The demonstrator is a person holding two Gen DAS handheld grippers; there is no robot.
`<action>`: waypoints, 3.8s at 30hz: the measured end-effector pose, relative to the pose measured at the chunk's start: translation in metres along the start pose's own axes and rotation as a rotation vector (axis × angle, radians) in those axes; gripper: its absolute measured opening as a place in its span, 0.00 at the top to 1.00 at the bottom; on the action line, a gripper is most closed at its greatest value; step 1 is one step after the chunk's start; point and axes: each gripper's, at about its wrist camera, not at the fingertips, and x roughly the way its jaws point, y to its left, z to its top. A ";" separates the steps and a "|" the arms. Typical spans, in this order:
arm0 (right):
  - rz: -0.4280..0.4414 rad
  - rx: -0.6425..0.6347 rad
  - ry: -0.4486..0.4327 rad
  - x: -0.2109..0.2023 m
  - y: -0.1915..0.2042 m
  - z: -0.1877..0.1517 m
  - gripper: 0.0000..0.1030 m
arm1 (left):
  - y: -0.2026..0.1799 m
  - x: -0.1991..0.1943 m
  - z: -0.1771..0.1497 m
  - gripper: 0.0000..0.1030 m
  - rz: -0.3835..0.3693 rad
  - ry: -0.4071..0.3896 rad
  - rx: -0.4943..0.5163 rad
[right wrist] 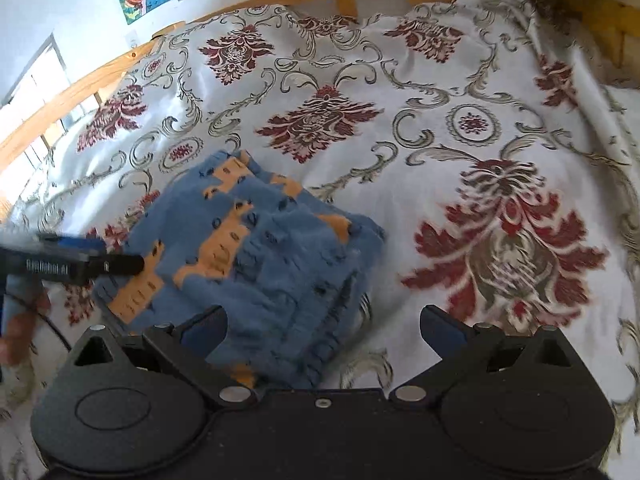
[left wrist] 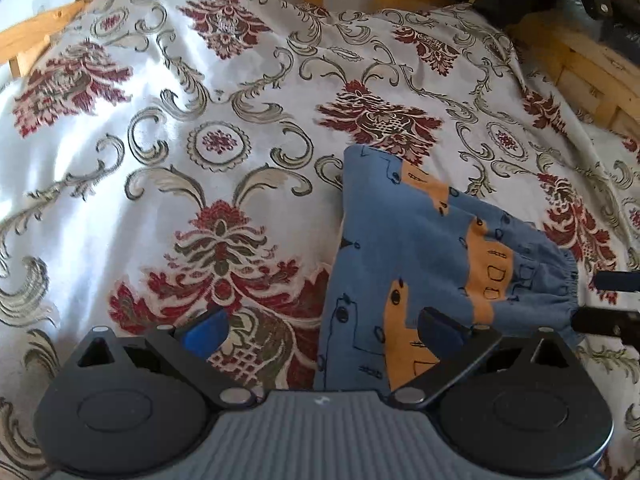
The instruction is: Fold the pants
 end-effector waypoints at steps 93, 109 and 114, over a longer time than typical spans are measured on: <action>-0.042 -0.074 -0.361 -0.041 0.059 0.017 0.01 | 0.007 -0.062 -0.011 0.00 0.075 -0.254 -0.160; -0.091 -0.093 -0.388 -0.080 0.071 -0.037 0.01 | -0.006 -0.096 -0.049 0.00 0.141 -0.241 -0.153; -0.089 -0.083 -0.382 -0.079 0.069 -0.038 0.01 | -0.008 -0.095 -0.052 0.00 0.149 -0.240 -0.132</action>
